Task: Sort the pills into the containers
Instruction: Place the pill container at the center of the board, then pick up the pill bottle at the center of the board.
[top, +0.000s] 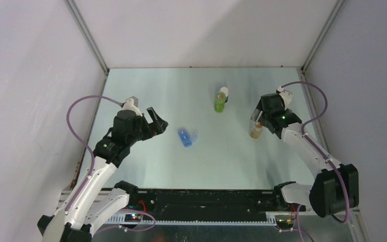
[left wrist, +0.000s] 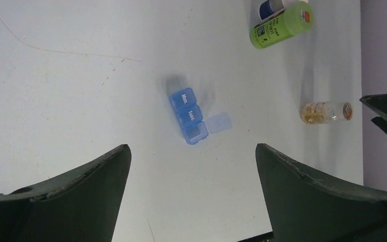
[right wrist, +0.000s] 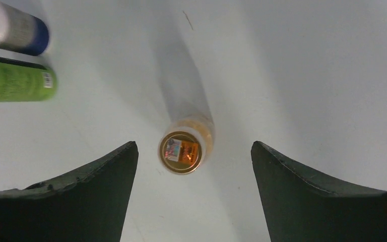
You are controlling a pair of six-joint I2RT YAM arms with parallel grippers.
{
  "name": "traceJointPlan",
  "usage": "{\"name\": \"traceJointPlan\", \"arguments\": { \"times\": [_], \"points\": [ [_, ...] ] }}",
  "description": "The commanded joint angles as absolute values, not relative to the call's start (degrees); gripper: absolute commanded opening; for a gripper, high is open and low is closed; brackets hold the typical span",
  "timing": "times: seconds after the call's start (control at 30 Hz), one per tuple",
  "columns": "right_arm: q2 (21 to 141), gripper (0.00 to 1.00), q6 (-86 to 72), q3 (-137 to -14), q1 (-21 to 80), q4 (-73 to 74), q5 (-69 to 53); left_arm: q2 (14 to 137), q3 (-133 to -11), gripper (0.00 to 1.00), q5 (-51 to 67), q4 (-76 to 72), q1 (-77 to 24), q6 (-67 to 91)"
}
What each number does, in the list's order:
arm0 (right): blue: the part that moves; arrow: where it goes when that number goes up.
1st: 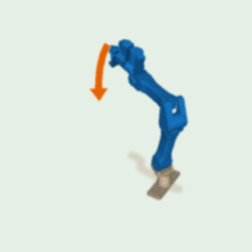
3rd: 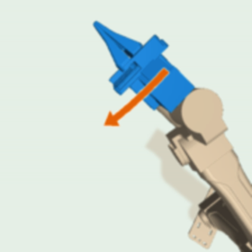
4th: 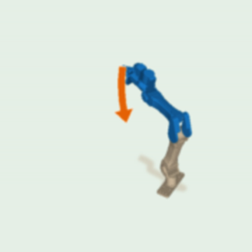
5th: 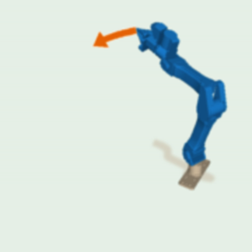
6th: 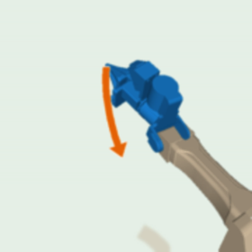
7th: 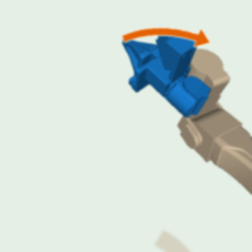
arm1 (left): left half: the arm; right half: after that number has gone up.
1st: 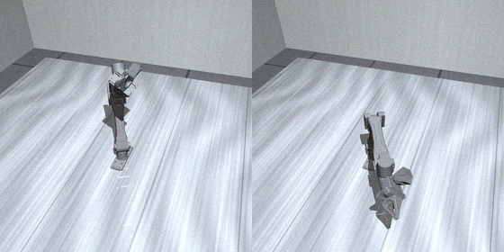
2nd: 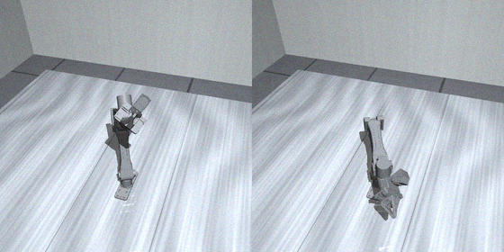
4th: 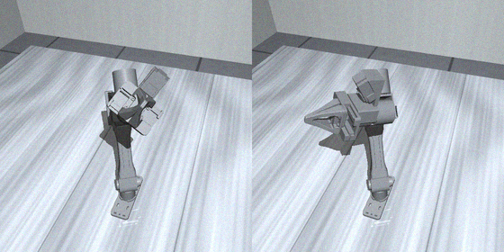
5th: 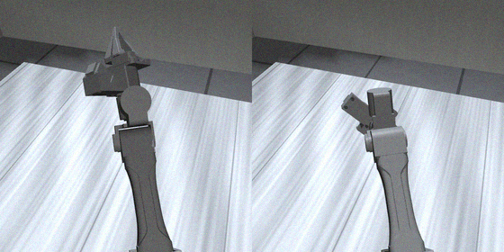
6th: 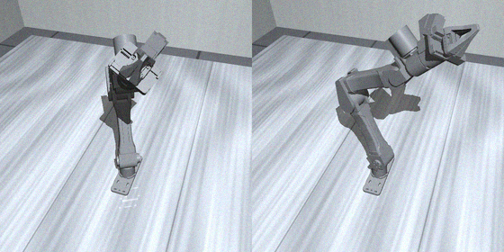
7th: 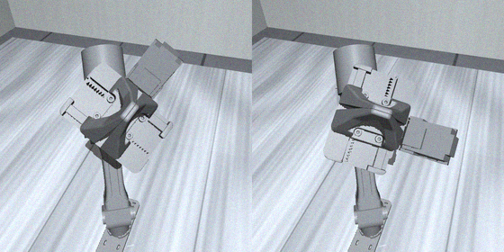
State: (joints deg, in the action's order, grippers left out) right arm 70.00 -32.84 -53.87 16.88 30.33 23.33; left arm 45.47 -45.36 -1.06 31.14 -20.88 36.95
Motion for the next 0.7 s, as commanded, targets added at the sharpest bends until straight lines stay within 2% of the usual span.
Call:
{"name": "traceJointPlan", "arguments": {
  "times": [0.0, 0.23, 0.53, 0.67],
  "points": [
    [73.84, 0.86, -32.46, -53.54, 16.3, 29.93, 23.14, 46.63, -47.87, 0.99, 0.77, 30.18, -20.84, 35.25],
    [77.72, 0.79, -31.68, -53.87, 16.26, 29.71, 21.54, 47.34, -48.43, 0.99, 1.71, 29.96, -20.83, 35.26],
    [80.98, 0.57, -32.84, -57.6, 17.05, 33.88, 18.8, 47.87, -50.65, 0.99, 0.22, 29.43, -20.88, 33.65],
    [80.57, 0.38, -33.36, -58.68, 17.19, 36.02, 18.98, 48.66, -51.14, 0.99, -1.67, 28.04, -20.87, 31.1]
  ]
}}
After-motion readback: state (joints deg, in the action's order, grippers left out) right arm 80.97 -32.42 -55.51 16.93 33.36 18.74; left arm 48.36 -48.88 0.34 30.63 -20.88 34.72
